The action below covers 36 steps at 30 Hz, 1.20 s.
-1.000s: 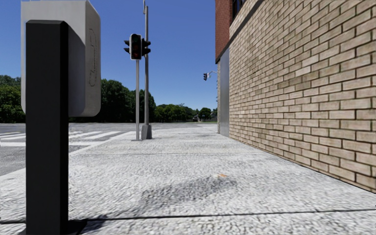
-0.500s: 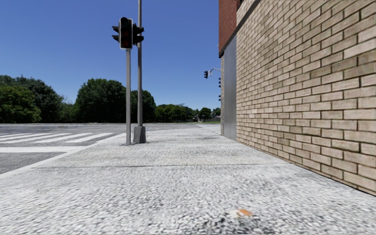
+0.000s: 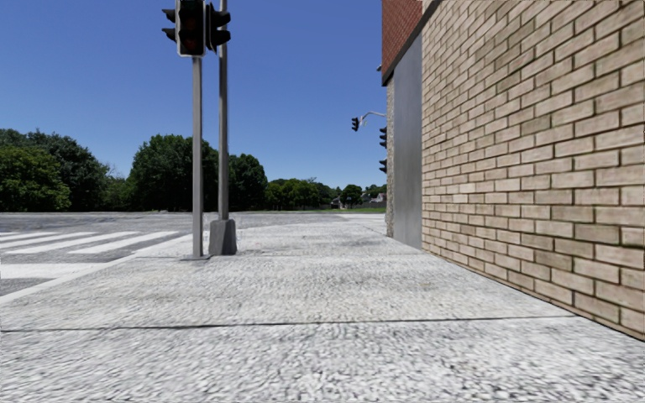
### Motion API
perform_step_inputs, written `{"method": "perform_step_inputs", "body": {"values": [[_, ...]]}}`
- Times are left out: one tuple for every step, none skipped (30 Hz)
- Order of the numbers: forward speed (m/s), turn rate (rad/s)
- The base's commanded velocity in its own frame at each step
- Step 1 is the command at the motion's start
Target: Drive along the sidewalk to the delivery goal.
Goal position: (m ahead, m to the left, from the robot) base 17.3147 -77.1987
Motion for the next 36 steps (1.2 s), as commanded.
{"method": "perform_step_inputs", "body": {"values": [[2.00, 0.00], [2.00, 0.00], [2.00, 0.00], [2.00, 0.00], [2.00, 0.00], [2.00, 0.00], [2.00, 0.00], [2.00, 0.00], [2.00, 0.00], [2.00, 0.00], [2.00, 0.00], [2.00, 0.00], [2.00, 0.00], [2.00, 0.00], [2.00, 0.00], [2.00, 0.00], [2.00, 0.00], [2.00, 0.00], [2.00, 0.00], [2.00, 0.00], [2.00, 0.00], [2.00, 0.00], [2.00, 0.00], [2.00, 0.00], [2.00, 0.00], [2.00, 0.00], [2.00, 0.00], [2.00, 0.00], [2.00, 0.00], [2.00, 0.00], [2.00, 0.00], [2.00, 0.00], [2.00, 0.00], [2.00, 0.00], [2.00, 0.00], [2.00, 0.00]]}}
